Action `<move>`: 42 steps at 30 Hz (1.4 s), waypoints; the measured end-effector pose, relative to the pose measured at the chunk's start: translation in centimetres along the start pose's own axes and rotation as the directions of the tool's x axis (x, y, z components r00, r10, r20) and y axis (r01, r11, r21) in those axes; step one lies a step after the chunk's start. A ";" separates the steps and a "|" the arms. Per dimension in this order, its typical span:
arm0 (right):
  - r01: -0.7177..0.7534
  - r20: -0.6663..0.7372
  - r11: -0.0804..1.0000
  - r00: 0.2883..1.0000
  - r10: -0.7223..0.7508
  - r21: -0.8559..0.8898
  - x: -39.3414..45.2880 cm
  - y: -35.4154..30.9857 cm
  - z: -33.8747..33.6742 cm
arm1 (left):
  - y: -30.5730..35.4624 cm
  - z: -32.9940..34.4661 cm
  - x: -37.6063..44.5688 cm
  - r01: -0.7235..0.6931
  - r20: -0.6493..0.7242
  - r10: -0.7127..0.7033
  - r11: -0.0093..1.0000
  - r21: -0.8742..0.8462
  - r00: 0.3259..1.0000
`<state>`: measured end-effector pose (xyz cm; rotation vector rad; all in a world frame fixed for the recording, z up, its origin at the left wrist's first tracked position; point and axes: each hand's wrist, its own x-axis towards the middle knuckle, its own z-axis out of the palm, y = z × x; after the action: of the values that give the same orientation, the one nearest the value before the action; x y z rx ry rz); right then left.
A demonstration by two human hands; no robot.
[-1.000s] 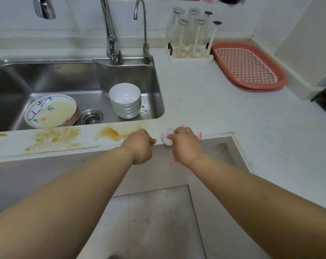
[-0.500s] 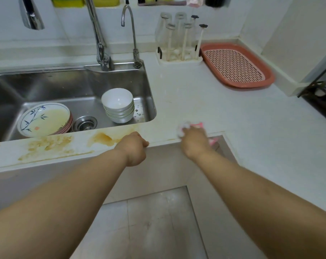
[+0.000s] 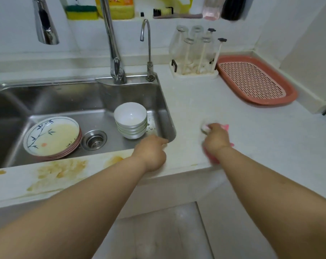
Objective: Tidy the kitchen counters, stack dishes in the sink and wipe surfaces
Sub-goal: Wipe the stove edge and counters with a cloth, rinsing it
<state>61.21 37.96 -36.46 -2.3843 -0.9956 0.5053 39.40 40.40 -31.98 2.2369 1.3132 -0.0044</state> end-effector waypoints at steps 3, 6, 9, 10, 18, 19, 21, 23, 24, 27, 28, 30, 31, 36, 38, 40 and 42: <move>0.383 0.264 0.922 0.897 -0.356 -0.058 -1.6 -4.2 4.1 | 0.0 -0.2 2.3 -0.080 0.137 0.077 0.997 0.014 0.988; 0.543 0.284 0.832 0.820 -0.497 -0.112 -2.5 -2.8 4.4 | 0.1 -0.1 4.0 -0.112 0.257 0.107 0.994 0.005 0.960; 0.322 0.094 0.917 0.947 -0.308 -0.236 1.9 -1.4 1.0 | -0.5 -0.5 5.1 -0.081 0.277 0.090 0.996 -0.043 0.957; 0.260 0.052 0.932 0.966 -0.255 -0.255 3.1 -1.8 0.1 | -0.7 -0.6 5.4 -0.073 0.278 0.088 0.995 -0.065 0.956; 0.434 0.272 0.853 0.892 -0.361 -0.290 -2.6 -2.8 1.3 | -0.1 -1.7 7.4 -0.073 0.310 0.083 0.996 -0.043 0.947; 0.408 0.263 0.855 0.905 -0.334 -0.320 -2.3 -2.7 1.0 | -0.1 -1.6 7.4 -0.058 0.311 0.072 0.997 -0.052 0.948; 0.329 0.221 0.866 0.940 -0.261 -0.376 0.0 -3.8 1.3 | -0.3 -1.4 7.2 -0.036 0.295 0.057 0.996 -0.075 0.954; 0.264 0.177 0.874 0.962 -0.208 -0.407 2.9 -5.4 2.2 | -0.6 -0.9 7.2 -0.022 0.262 0.047 0.995 -0.098 0.964; 0.247 0.169 0.878 0.967 -0.193 -0.409 3.6 -5.8 2.6 | -0.7 -0.7 7.2 -0.010 0.249 0.038 0.994 -0.113 0.968; 0.278 0.208 0.865 0.956 -0.207 -0.417 1.5 -5.1 2.0 | -0.8 -0.6 7.5 0.024 0.262 0.010 0.991 -0.129 0.965; 0.298 0.225 0.858 0.949 -0.219 -0.418 -0.1 -4.1 1.5 | -0.8 -0.8 7.6 0.031 0.272 0.001 0.993 -0.114 0.962; 0.342 0.250 0.836 0.934 -0.254 -0.428 -3.1 -2.6 0.3 | -0.7 -1.1 8.0 0.052 0.287 -0.015 0.991 -0.121 0.958; 0.353 0.257 0.829 0.930 -0.261 -0.434 -3.5 -2.3 -0.1 | -0.6 -1.1 8.0 0.055 0.299 -0.017 0.992 -0.117 0.954; 0.272 0.215 0.825 0.959 -0.187 -0.496 2.5 -5.2 1.6 | -0.5 -0.8 7.9 0.019 0.271 0.005 0.996 -0.085 0.963; 0.244 0.195 0.847 0.966 -0.170 -0.473 4.7 -6.4 2.7 | -0.8 -0.7 7.9 0.012 0.253 0.012 0.995 -0.094 0.967; 0.261 0.205 0.861 0.961 -0.186 -0.437 4.1 -6.3 2.7 | -1.1 -0.6 8.2 0.012 0.261 0.015 0.995 -0.099 0.965; 0.300 0.230 0.858 0.948 -0.220 -0.416 0.9 -4.9 1.6 | -1.2 -0.7 8.3 0.012 0.273 0.012 0.996 -0.086 0.962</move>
<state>58.26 42.12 -35.04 -2.5620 -1.6443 0.4210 42.62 47.85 -34.14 2.0760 1.1414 -0.2441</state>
